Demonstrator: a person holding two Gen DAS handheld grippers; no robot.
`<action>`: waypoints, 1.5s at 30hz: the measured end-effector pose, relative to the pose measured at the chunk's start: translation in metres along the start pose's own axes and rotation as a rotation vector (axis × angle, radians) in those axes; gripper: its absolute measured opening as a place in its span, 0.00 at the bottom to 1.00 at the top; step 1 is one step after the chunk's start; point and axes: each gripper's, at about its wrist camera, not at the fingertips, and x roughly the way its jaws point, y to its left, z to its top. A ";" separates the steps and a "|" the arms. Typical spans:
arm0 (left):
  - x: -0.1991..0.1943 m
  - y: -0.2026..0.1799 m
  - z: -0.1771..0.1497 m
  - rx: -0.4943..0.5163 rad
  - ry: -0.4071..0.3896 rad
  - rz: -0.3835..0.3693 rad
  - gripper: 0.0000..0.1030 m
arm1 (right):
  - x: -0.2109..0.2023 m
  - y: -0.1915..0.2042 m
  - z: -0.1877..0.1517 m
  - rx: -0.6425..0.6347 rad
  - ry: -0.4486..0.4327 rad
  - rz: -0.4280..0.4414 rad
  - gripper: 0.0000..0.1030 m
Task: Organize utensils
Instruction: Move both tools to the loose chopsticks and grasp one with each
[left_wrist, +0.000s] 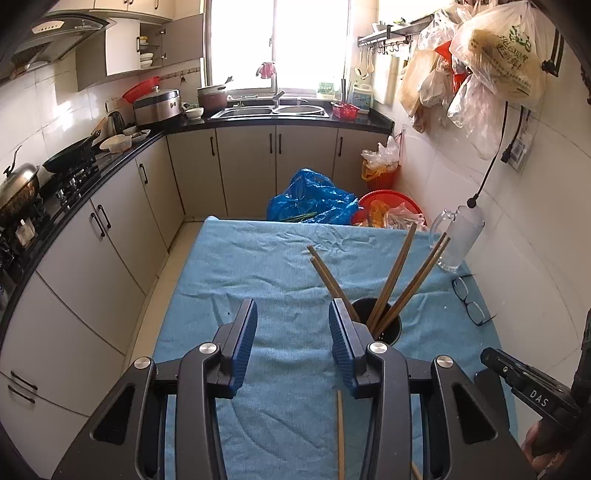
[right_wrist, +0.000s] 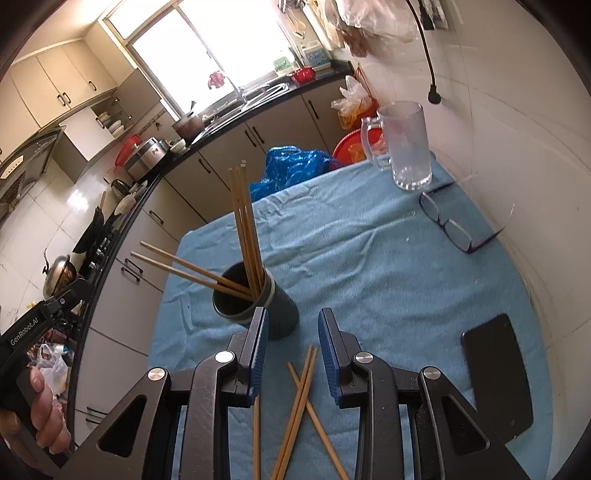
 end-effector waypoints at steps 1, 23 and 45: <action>0.000 0.000 -0.001 0.002 0.004 -0.001 0.38 | 0.001 -0.001 -0.002 0.002 0.005 -0.001 0.30; 0.088 -0.040 -0.084 0.091 0.454 -0.310 0.40 | 0.019 -0.024 -0.041 0.059 0.133 -0.033 0.30; 0.170 -0.096 -0.152 0.209 0.647 -0.293 0.23 | -0.001 -0.060 -0.068 0.084 0.154 -0.083 0.30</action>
